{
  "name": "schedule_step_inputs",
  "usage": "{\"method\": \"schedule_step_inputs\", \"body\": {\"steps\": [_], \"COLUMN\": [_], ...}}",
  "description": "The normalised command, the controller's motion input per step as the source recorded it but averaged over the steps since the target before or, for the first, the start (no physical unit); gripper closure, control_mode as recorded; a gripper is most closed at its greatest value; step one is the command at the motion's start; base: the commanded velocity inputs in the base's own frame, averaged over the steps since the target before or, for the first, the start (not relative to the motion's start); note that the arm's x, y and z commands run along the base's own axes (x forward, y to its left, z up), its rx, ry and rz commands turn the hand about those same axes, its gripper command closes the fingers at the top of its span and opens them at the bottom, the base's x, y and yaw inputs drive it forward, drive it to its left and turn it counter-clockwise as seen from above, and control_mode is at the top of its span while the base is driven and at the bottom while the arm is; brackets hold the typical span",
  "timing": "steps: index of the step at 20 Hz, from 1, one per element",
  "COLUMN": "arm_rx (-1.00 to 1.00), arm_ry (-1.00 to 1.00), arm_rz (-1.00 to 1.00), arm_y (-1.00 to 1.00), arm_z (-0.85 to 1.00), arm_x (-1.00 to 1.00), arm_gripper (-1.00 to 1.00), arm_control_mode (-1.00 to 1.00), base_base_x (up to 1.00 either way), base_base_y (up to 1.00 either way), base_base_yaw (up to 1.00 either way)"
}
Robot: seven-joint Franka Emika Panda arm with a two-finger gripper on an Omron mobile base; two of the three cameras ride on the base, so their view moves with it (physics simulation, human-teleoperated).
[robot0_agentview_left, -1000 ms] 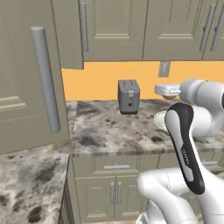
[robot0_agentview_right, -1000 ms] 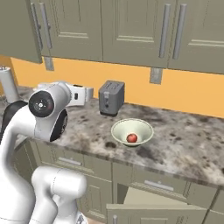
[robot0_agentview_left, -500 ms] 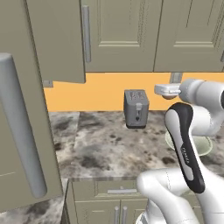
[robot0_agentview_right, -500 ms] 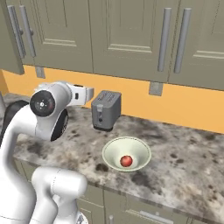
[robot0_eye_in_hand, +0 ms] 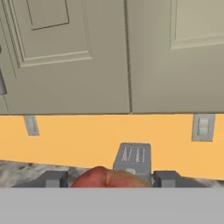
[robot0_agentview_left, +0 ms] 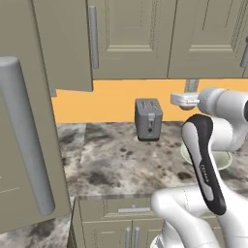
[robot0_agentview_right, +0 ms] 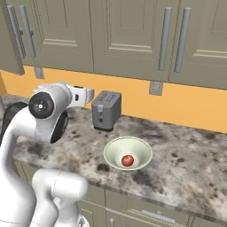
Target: Open the cabinet. Pick the peach and peach from the cabinet and place them into the bowl. Then close the cabinet.
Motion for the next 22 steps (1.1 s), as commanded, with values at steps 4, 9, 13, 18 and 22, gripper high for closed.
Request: {"method": "schedule_step_inputs", "body": {"steps": [4,9,13,18,22], "arm_rx": [0.02,0.02,0.00,0.06,0.09], "arm_ry": [0.39,0.69,0.01,0.00,0.00], "arm_rz": [-0.40,-0.57,-0.01,0.00,0.00], "arm_y": [-0.07,-0.29,-0.06,-0.73,-0.99], "arm_z": [0.20,0.03,-0.04,-0.42,-0.78], "arm_x": [-0.03,0.00,0.00,0.00,0.00], "arm_gripper": [1.00,1.00,1.00,1.00,1.00], "arm_control_mode": [-1.00,-1.00,-1.00,-1.00,-1.00], "base_base_x": [0.00,0.00,0.00,0.00,0.00], "base_base_y": [0.00,0.00,0.00,0.00,0.00], "base_base_yaw": [0.00,0.00,0.00,0.00,0.00]}}
